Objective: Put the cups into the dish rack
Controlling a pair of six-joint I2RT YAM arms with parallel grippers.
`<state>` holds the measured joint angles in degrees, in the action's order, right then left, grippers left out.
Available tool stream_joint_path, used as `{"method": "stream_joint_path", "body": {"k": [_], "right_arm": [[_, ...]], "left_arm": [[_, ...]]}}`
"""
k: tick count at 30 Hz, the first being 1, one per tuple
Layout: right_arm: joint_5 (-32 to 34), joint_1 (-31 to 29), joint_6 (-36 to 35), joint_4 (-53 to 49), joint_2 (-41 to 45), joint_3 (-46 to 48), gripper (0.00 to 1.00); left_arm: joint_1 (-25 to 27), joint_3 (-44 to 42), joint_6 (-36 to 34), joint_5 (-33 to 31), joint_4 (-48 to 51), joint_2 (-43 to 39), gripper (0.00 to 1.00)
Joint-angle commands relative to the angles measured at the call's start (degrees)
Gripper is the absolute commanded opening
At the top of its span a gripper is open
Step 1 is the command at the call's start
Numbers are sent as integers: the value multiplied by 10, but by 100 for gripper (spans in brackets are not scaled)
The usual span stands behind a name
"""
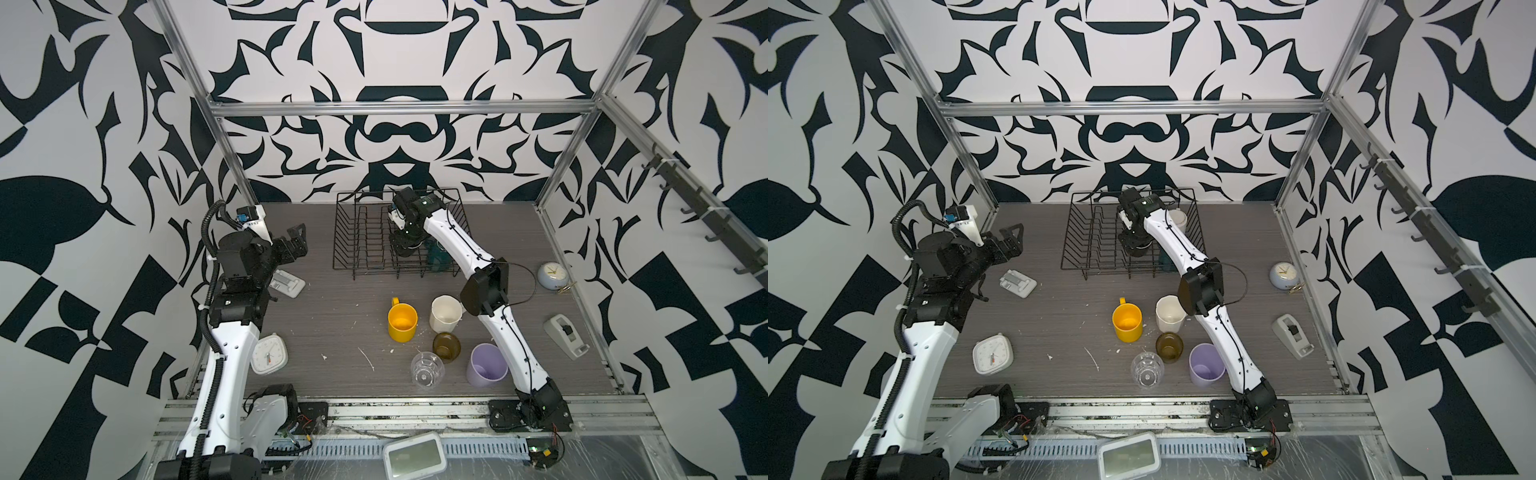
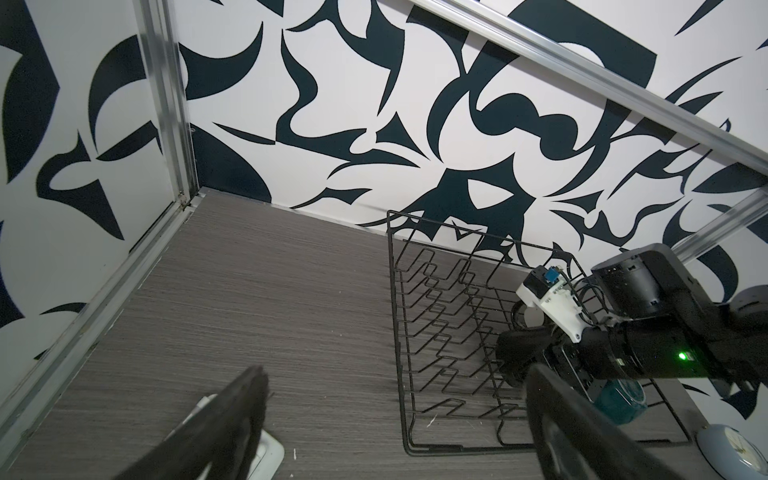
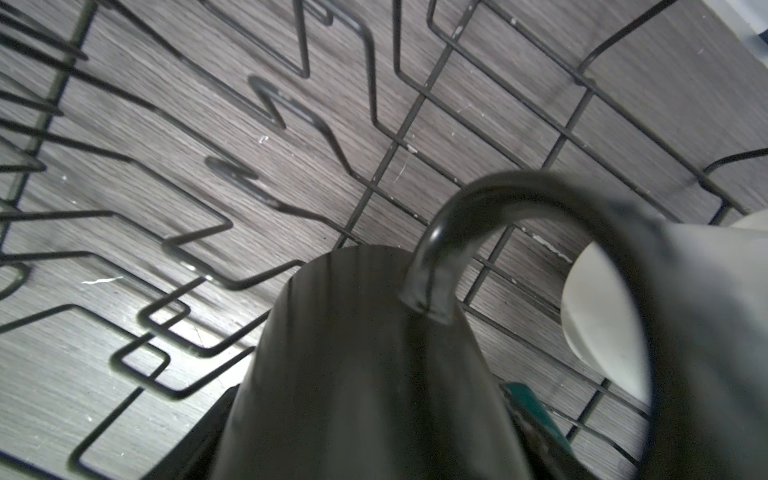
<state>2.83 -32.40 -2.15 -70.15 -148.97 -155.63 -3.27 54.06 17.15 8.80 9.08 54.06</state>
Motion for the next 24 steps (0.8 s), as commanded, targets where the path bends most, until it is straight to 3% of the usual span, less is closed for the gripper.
{"method": "stream_joint_path", "body": {"k": [1, 22, 24], "right_arm": [[13, -4, -10, -1, 46, -11, 0], [0, -4, -13, -4, 23, -9, 0], [0, -4, -13, -3, 23, -8, 7]], "left_arm": [[-3, -11, 4, 7, -15, 1, 99], [-5, -12, 8, 12, -16, 1, 99], [-5, -12, 8, 12, -16, 1, 99]]}}
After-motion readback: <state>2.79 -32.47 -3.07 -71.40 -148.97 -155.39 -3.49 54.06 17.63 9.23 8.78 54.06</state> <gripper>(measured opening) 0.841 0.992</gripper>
